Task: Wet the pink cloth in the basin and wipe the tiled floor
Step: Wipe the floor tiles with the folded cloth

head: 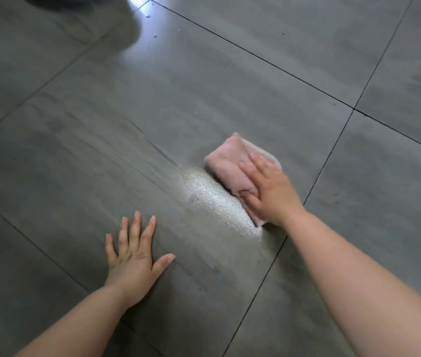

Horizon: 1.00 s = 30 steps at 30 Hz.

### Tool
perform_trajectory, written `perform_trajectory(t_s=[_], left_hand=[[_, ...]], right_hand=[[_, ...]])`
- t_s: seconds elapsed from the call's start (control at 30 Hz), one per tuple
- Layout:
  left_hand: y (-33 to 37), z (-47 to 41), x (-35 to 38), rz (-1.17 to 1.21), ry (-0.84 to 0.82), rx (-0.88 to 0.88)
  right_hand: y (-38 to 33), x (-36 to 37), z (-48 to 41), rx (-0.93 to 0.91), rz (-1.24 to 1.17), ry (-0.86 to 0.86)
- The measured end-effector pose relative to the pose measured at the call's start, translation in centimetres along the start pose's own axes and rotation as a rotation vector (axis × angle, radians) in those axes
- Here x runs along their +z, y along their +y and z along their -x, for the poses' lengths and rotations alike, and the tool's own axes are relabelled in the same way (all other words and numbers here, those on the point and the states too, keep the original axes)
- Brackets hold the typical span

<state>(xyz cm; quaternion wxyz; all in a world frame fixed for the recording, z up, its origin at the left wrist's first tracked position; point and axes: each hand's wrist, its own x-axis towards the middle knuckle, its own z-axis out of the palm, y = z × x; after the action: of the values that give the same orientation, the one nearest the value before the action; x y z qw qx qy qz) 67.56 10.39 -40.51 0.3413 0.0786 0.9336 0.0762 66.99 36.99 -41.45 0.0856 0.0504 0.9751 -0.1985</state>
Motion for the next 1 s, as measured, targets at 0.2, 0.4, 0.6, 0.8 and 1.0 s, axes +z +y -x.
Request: perform_trajectory(t_s=[0.2, 0.4, 0.6, 0.8, 1.0], left_hand=[[0.1, 0.1, -0.2, -0.003, -0.021, 0.008], [0.3, 0.0, 0.0, 0.003, 0.008, -0.016], [0.3, 0.3, 0.0, 0.058, 0.048, 0.003], [0.3, 0.3, -0.1, 0.045, 0.046, 0.008], [0.5, 0.4, -0.2, 0.013, 0.035, 0.005]], right_hand=[[7.0, -4.3, 2.7, 1.002, -0.195, 0.24], [-4.9, 2.7, 1.3, 0.369, -0.089, 0.115], [-1.7, 1.4, 4.4, 0.012, -0.013, -0.043], [7.8, -2.6, 11.2, 0.872, -0.145, 0.294], [-1.4, 4.1, 13.9, 0.62, 0.022, 0.229]])
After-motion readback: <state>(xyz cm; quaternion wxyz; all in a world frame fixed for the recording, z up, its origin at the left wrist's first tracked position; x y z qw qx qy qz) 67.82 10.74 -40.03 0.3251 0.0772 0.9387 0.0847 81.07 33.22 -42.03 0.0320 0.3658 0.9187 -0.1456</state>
